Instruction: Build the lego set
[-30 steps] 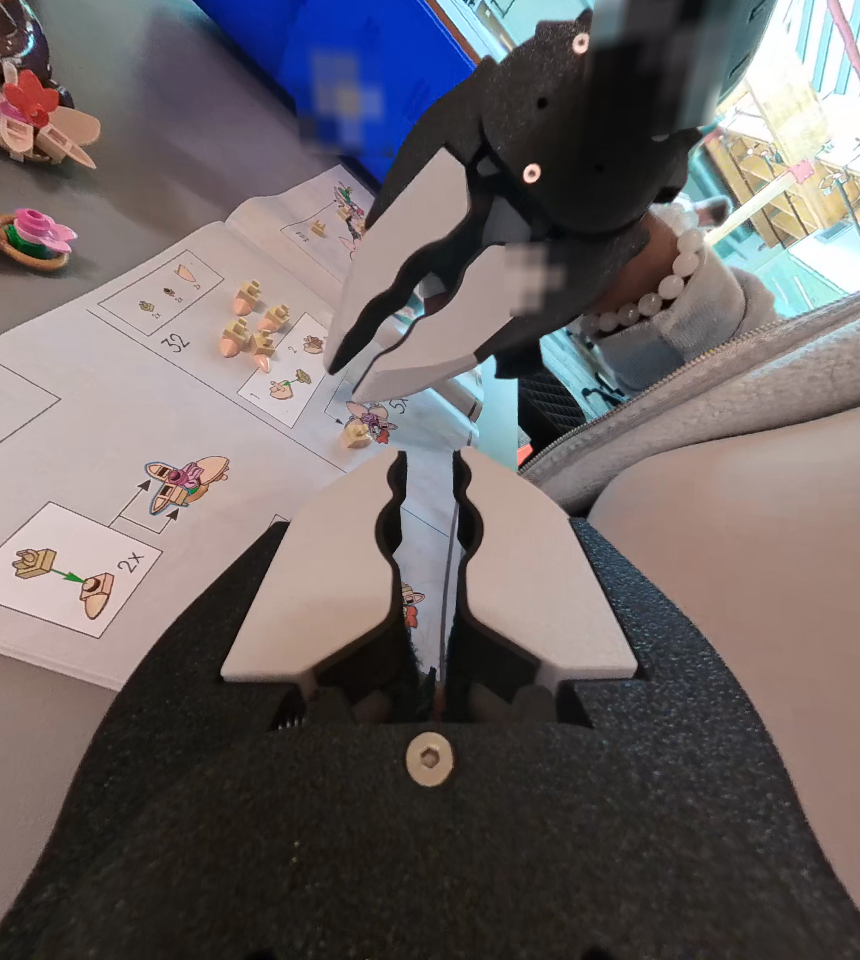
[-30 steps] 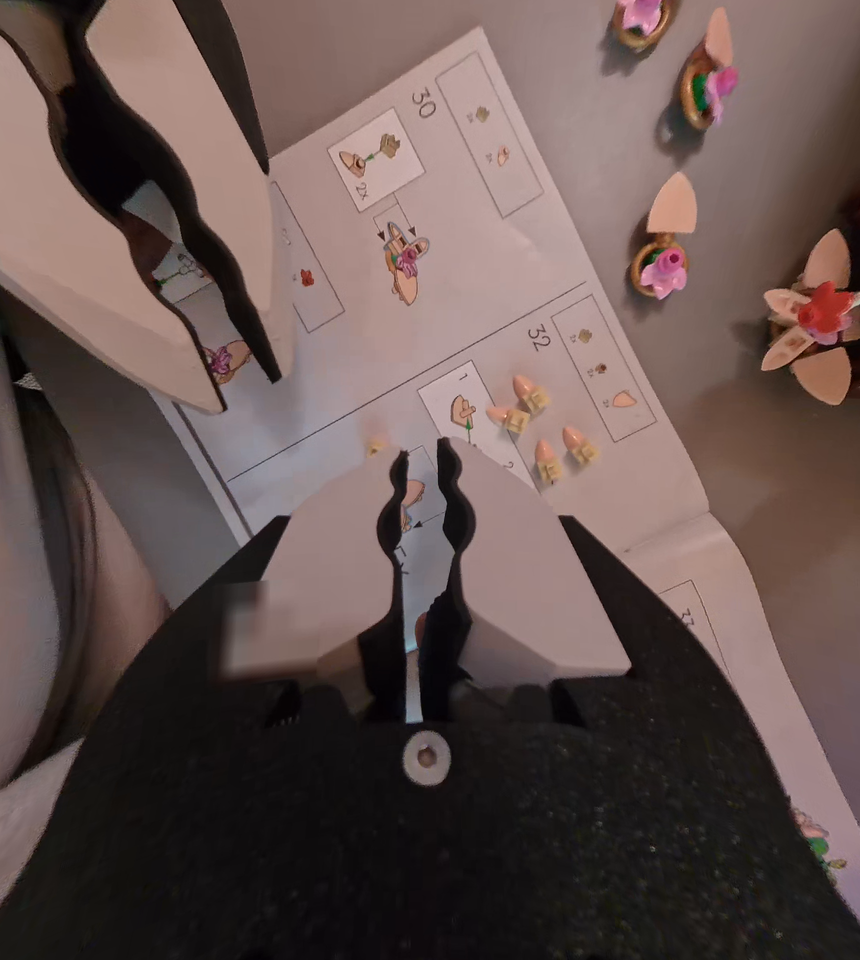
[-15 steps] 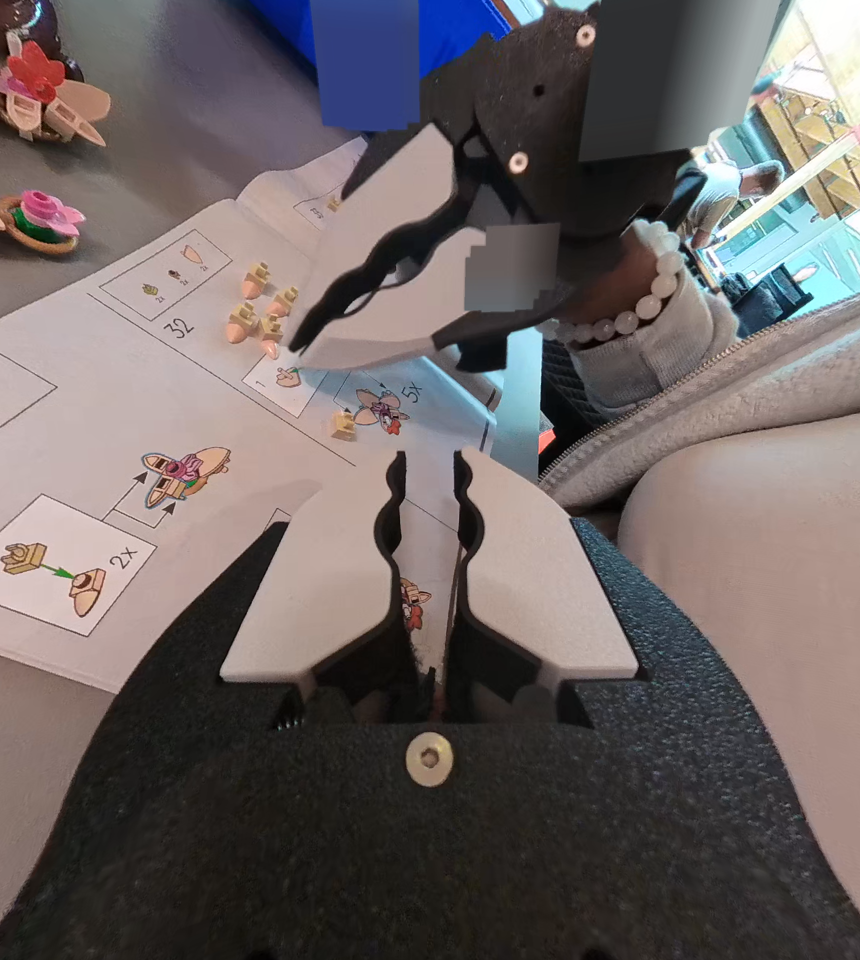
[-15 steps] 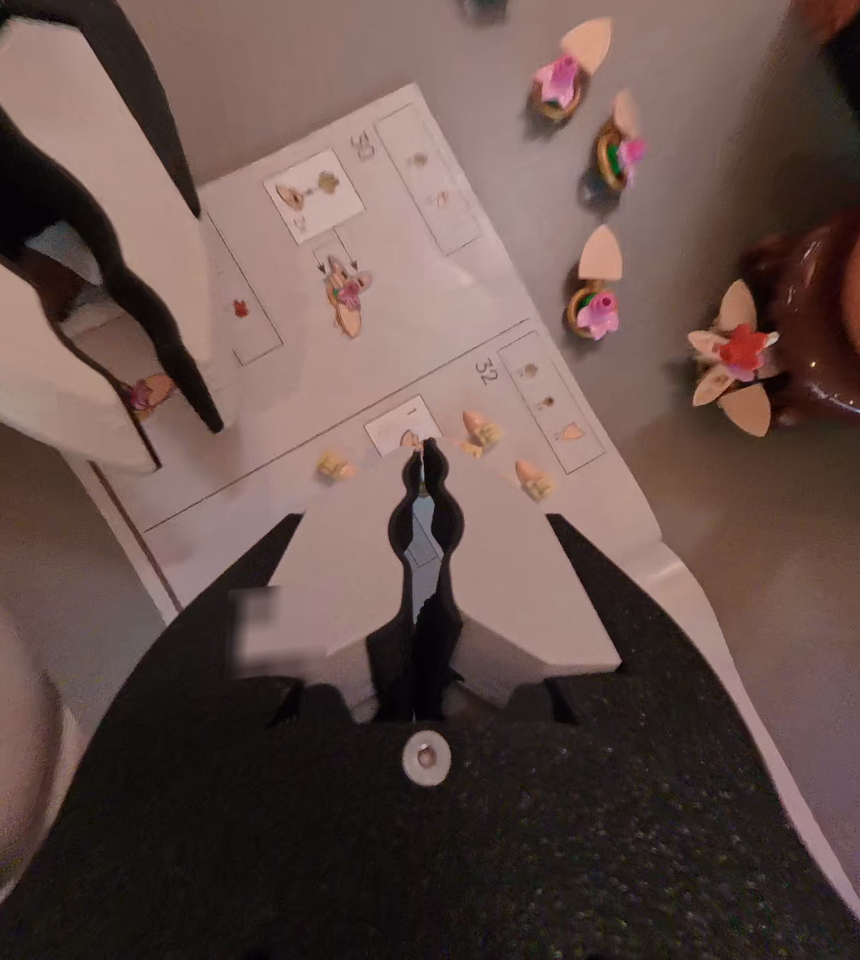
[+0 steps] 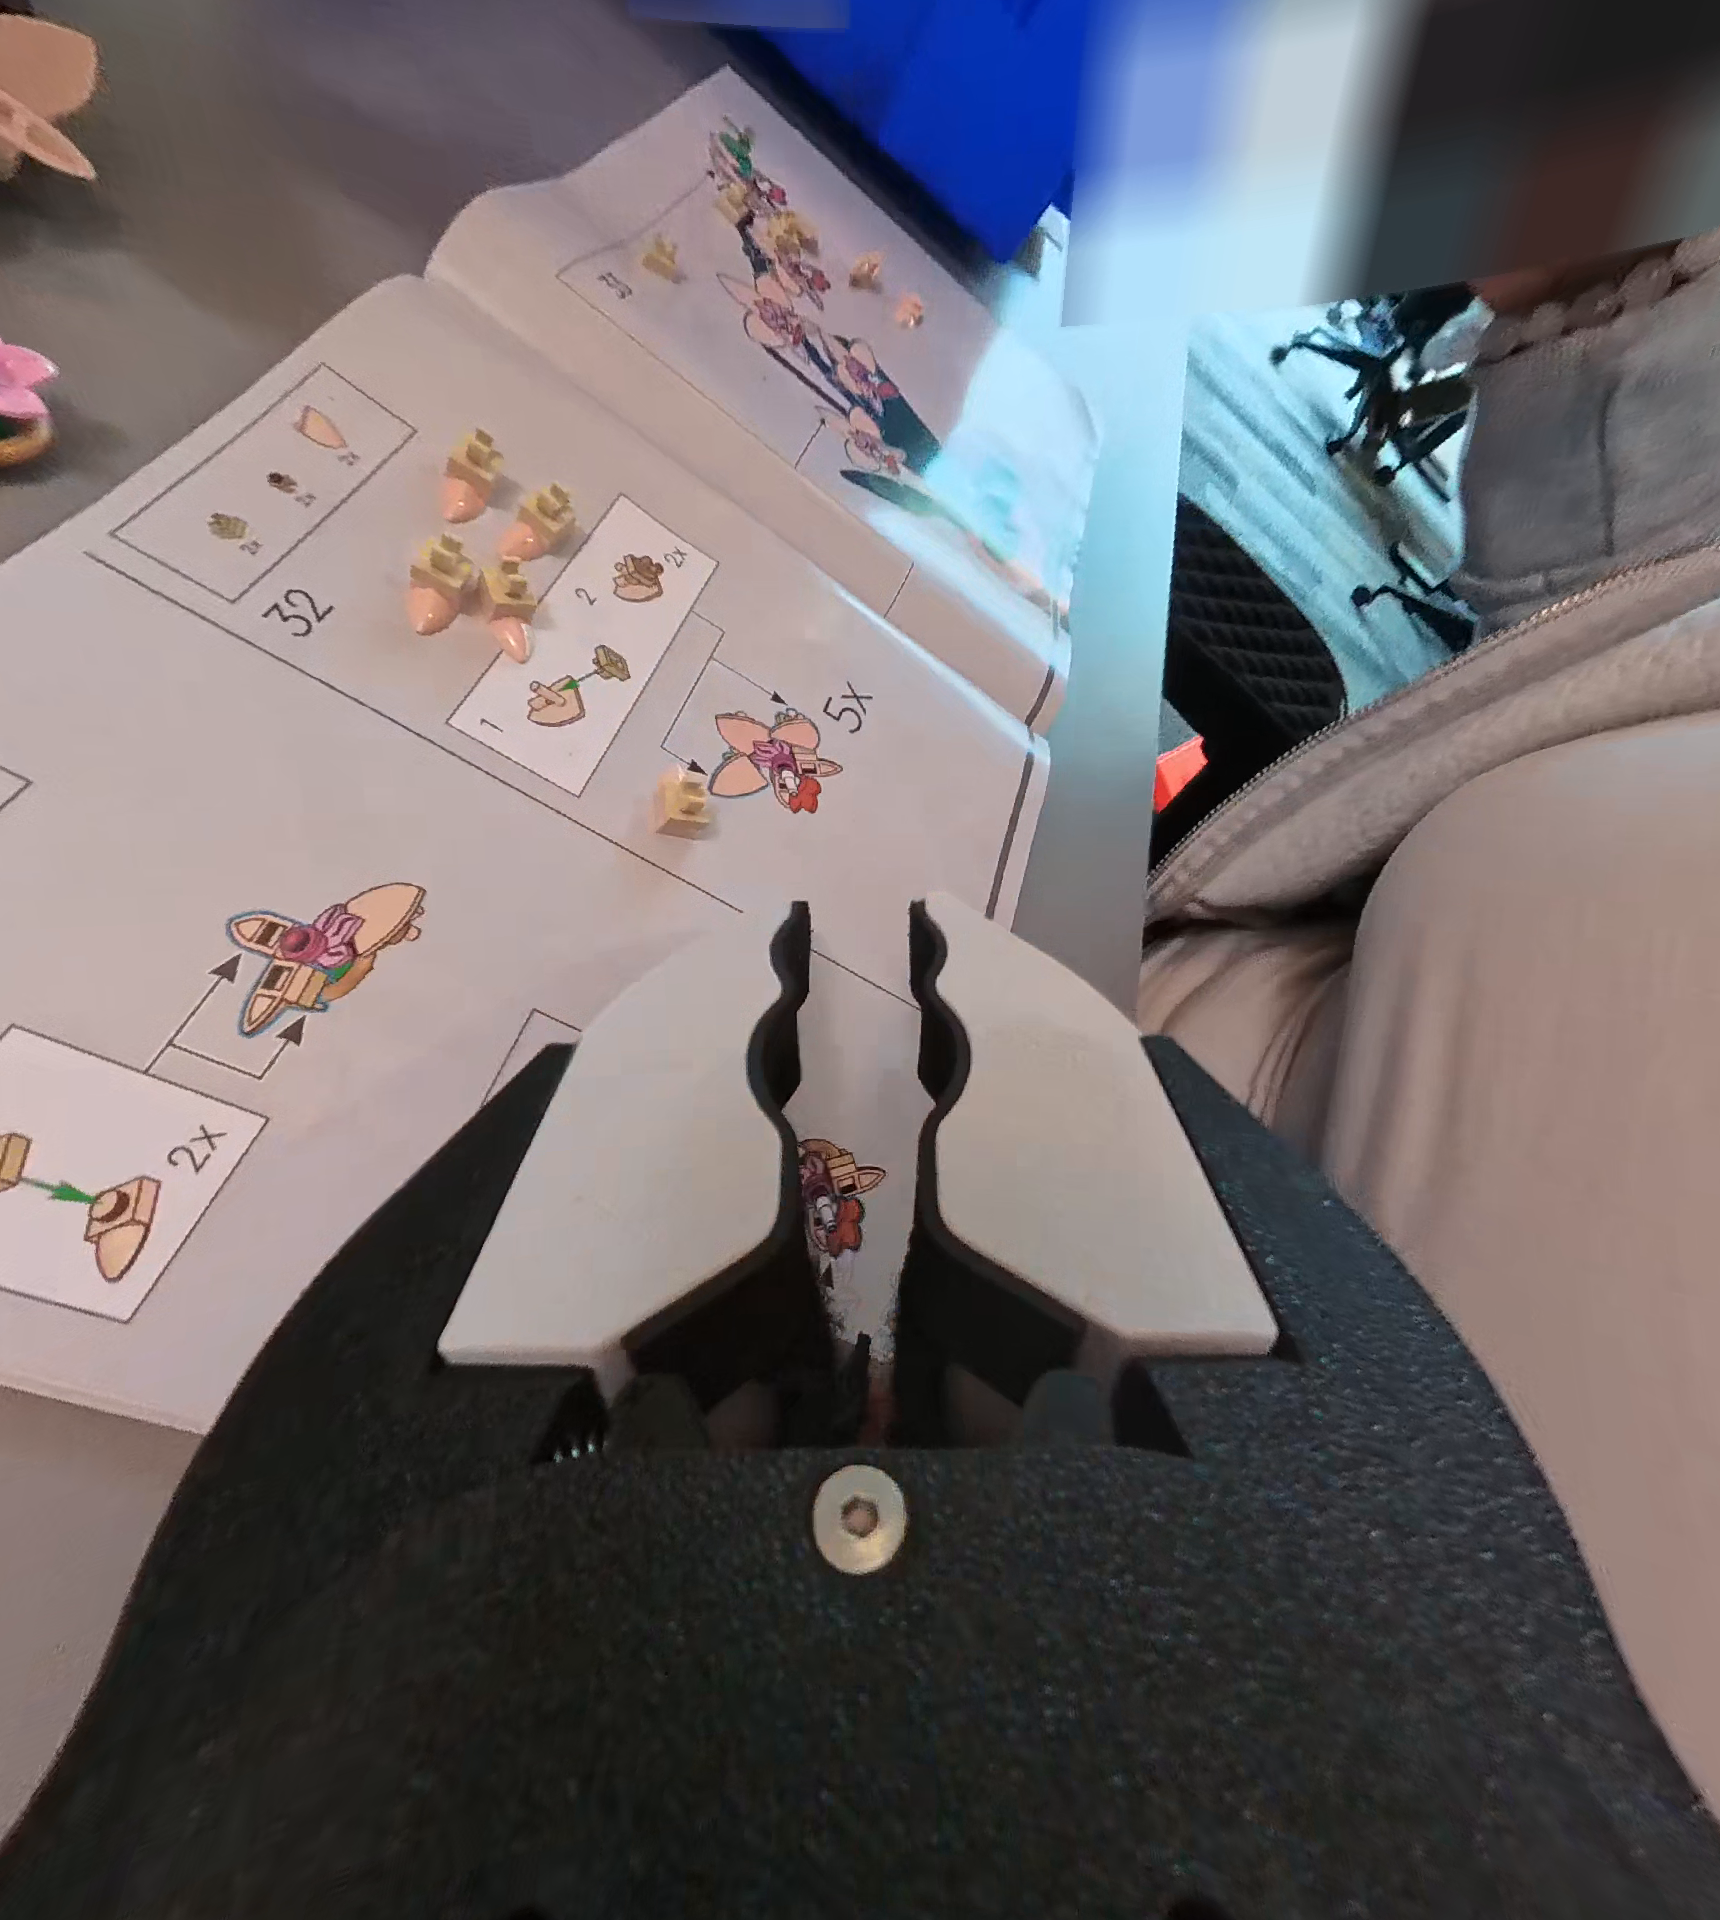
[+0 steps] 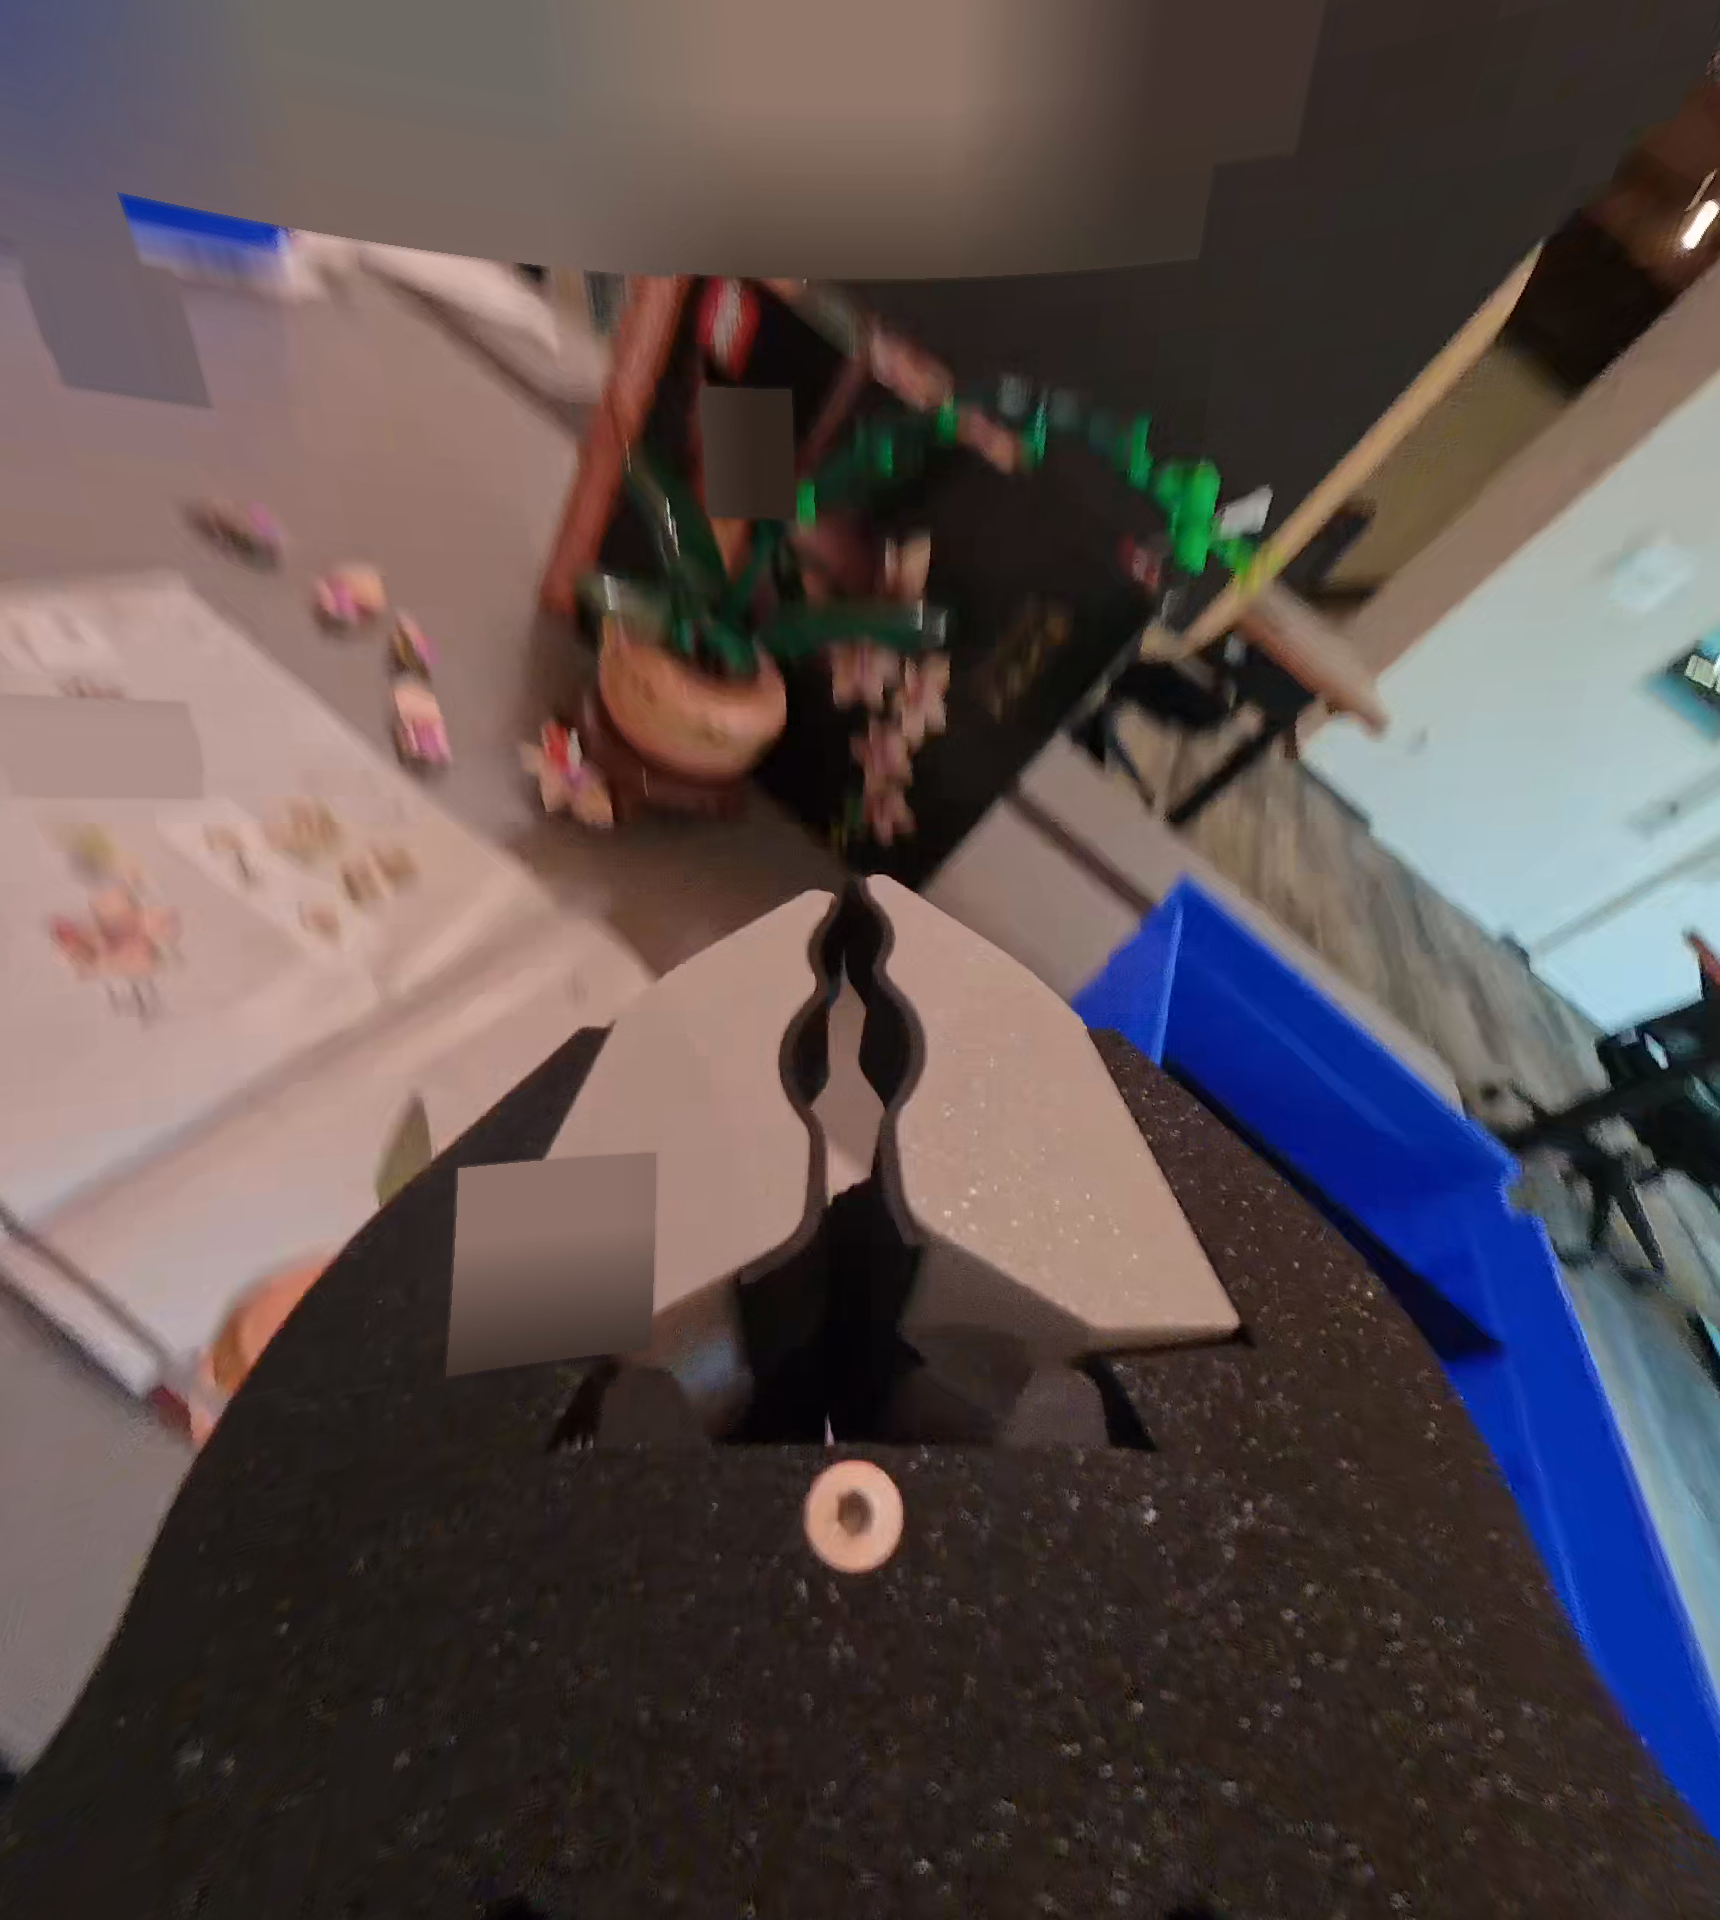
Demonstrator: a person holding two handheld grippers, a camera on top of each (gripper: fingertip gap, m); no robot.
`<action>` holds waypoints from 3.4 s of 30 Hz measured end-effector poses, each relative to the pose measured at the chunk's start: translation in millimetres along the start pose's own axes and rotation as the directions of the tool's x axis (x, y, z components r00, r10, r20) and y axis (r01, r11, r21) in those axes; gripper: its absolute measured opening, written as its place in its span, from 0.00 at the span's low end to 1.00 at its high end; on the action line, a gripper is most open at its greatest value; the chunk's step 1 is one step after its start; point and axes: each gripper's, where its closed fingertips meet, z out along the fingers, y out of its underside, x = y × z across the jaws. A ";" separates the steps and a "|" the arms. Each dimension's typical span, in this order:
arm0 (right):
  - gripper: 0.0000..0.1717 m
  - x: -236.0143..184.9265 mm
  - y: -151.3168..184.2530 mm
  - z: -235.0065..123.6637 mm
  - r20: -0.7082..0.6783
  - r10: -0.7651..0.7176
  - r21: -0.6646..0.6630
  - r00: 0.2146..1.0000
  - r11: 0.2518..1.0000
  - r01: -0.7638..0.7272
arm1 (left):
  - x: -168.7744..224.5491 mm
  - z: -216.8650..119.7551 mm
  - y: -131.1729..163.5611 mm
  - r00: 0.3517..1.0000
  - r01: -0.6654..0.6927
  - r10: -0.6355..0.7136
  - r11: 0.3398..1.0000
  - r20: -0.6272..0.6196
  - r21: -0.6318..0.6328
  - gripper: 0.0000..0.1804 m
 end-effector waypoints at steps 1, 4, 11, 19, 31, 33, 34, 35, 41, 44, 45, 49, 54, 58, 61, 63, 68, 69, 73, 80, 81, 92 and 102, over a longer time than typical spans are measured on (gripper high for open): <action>0.00 -1.3 19.6 -0.9 0.027 -0.006 -0.101 1.000 0.995 0.008 | 0.3 0.5 0.1 1.000 -0.019 0.019 1.000 0.010 -0.005 0.10; 0.00 -15.2 91.7 -4.4 0.082 0.183 -0.442 0.980 0.888 -0.128 | -1.6 0.6 -1.4 0.995 -0.081 0.082 0.997 0.057 -0.009 0.09; 0.06 -37.3 142.8 -3.3 0.043 0.419 -0.620 0.907 0.723 -0.305 | -8.2 -0.6 -0.9 0.988 -0.110 0.113 0.993 0.109 -0.031 0.09; 0.07 -35.1 162.8 2.6 -0.171 0.429 -0.653 0.887 0.625 -0.428 | -9.4 -0.3 -0.8 0.988 -0.110 0.113 0.993 0.107 -0.037 0.08; 0.01 -90.0 125.7 18.6 0.126 0.652 -0.627 0.748 0.636 -0.449 | -6.8 -3.2 -3.9 0.998 -0.055 0.055 0.998 0.041 -0.003 0.09; 0.08 -67.6 126.1 21.1 0.029 0.529 -0.583 0.848 0.698 -0.416 | -6.3 -3.9 -4.4 0.997 -0.058 0.058 0.998 0.041 0.004 0.09; 0.10 -52.9 127.7 20.0 -0.042 0.465 -0.568 0.884 0.717 -0.404 | -5.8 -4.0 -4.3 0.998 -0.059 0.059 0.998 0.038 0.005 0.09; 0.11 -39.9 131.4 17.3 -0.111 0.412 -0.571 0.904 0.718 -0.398 | -5.3 -4.0 -4.3 0.998 -0.059 0.059 0.998 0.035 0.004 0.09; 0.12 -36.6 155.8 10.2 -0.245 0.467 -0.606 0.850 0.611 -0.510 | -1.7 -4.7 -3.6 0.998 -0.062 0.062 0.998 0.013 0.005 0.09; 0.09 -40.5 158.3 14.4 -0.249 0.526 -0.578 0.813 0.592 -0.561 | -1.1 -5.8 -4.6 0.998 -0.057 0.057 0.998 0.005 0.017 0.09; 0.08 -41.5 157.9 14.8 -0.242 0.546 -0.574 0.802 0.585 -0.572 | -1.0 -6.0 -4.9 0.999 -0.054 0.054 0.998 0.003 0.019 0.09; 0.03 -44.6 156.3 15.3 -0.210 0.587 -0.568 0.782 0.578 -0.586 | -0.9 -6.5 -5.4 0.999 -0.050 0.050 0.998 -0.001 0.024 0.09; 0.03 -58.9 125.6 24.0 -0.058 0.584 -0.533 0.810 0.668 -0.519 | -3.0 -5.6 -4.7 0.999 -0.050 0.049 0.999 0.020 0.015 0.09; 0.03 -122.8 52.1 36.5 0.376 0.497 -0.418 0.782 0.844 -0.336 | -4.7 -3.1 -1.7 0.997 -0.067 0.068 0.998 0.048 -0.012 0.09; 0.03 -159.7 35.2 46.1 0.525 0.335 -0.346 0.783 0.924 -0.163 | -8.2 -2.1 -0.6 0.994 -0.067 0.069 0.997 0.081 -0.024 0.09; 0.03 -176.2 37.9 54.3 0.574 0.293 -0.351 0.765 0.932 -0.094 | -9.3 -0.7 1.2 0.991 -0.085 0.089 0.996 0.104 -0.040 0.09; 0.18 -184.8 56.8 59.1 0.598 0.280 -0.413 0.751 0.911 -0.011 | -10.3 3.2 6.4 0.982 -0.120 0.131 0.989 0.135 -0.089 0.09; 0.21 -182.2 58.6 58.6 0.585 0.285 -0.425 0.760 0.905 -0.012 | -10.4 3.6 6.9 0.982 -0.119 0.131 0.989 0.135 -0.093 0.09; 0.16 -153.7 57.3 51.6 0.484 0.305 -0.400 0.820 0.911 -0.103 | -10.7 3.7 6.9 0.984 -0.109 0.120 0.990 0.130 -0.092 0.09; 0.07 -65.8 99.9 54.5 0.039 0.435 -0.440 0.900 0.816 -0.375 | -9.2 2.9 5.8 0.988 -0.100 0.108 0.992 0.110 -0.079 0.09; 0.07 -62.7 102.3 59.3 0.029 0.453 -0.446 0.891 0.804 -0.394 | -9.0 2.5 5.3 0.988 -0.100 0.108 0.992 0.109 -0.075 0.09; 0.05 -77.5 119.4 90.6 0.103 0.590 -0.587 0.801 0.686 -0.430 | -9.1 2.4 5.8 0.990 -0.087 0.095 0.993 0.101 -0.074 0.09; 0.03 -108.2 61.3 70.3 0.466 0.381 -0.400 0.798 0.896 -0.194 | -9.4 1.1 4.0 0.992 -0.077 0.082 0.995 0.097 -0.057 0.09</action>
